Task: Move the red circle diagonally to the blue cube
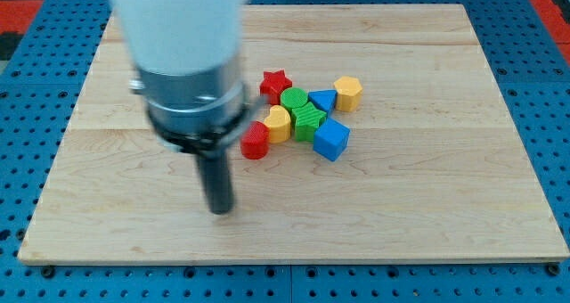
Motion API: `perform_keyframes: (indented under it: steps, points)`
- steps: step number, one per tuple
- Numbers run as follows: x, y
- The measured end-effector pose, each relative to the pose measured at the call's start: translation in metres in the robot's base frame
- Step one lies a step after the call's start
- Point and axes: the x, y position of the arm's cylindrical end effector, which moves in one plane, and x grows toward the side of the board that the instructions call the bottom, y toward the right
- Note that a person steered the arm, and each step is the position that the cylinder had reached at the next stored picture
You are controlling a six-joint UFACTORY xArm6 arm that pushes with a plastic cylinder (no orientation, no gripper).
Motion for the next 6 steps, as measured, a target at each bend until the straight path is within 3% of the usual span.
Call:
perform_keyframes:
  steps: [1,3,5,6]
  points:
    - [-0.028,-0.028]
    - [-0.098,0.009]
    - [-0.078,0.108]
    - [-0.062,0.125]
